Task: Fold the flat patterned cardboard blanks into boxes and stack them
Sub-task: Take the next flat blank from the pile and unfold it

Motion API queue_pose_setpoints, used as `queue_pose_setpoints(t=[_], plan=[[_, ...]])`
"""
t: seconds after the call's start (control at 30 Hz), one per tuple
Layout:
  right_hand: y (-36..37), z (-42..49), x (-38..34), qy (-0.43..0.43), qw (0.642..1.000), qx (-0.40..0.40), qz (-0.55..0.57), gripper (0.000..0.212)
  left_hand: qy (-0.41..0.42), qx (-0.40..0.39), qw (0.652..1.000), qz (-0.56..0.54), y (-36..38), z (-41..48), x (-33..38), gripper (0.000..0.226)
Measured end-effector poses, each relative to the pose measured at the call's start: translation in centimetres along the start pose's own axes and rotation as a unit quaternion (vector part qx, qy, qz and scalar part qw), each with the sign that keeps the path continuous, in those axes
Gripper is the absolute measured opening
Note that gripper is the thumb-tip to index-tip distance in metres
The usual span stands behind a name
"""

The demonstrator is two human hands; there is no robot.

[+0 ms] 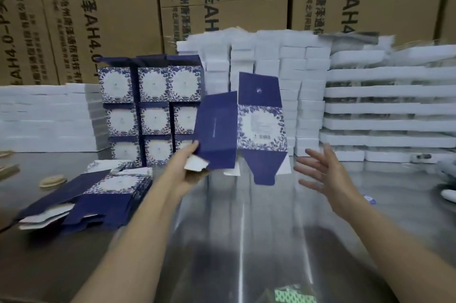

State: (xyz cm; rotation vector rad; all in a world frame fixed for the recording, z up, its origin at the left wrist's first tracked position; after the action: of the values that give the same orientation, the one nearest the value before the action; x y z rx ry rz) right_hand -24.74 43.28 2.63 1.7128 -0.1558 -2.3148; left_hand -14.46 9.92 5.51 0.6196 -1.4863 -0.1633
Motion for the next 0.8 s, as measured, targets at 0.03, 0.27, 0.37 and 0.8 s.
queue_pose_setpoints(t=[0.03, 0.27, 0.37, 0.8], plan=[[0.3, -0.1, 0.0, 0.010, 1.000, -0.006, 0.004, 0.053, -0.021, -0.005, 1.000, 0.004, -0.1, 0.7, -2.3, 0.018], [1.9, -1.3, 2.2, 0.032, 0.990, -0.022, -0.137, 0.064, -0.054, -0.022, 0.997, 0.058, 0.2, 2.1, -8.5, 0.034], [1.4, -0.9, 2.5, 0.034, 0.992, -0.007, -0.118, 0.060, -0.035, -0.012, 0.997, 0.068, 0.2, 2.2, -8.3, 0.037], [5.8, -3.2, 0.4, 0.039, 0.990, -0.111, -0.080, 0.066, 0.047, -0.112, 0.967, 0.222, 5.7, -1.5, -6.5, 0.048]])
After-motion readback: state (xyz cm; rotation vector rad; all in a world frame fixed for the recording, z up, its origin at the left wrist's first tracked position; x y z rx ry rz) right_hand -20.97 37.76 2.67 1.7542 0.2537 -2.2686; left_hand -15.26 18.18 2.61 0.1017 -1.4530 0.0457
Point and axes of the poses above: each hand's wrist, its own z-axis towards the middle knuckle, its own y-axis out of the palm, x = y × z, the point moved 8 cm from there along z, towards the middle knuckle, and after that the axes turned 6 degrees about -y, right-handed, at the moved point
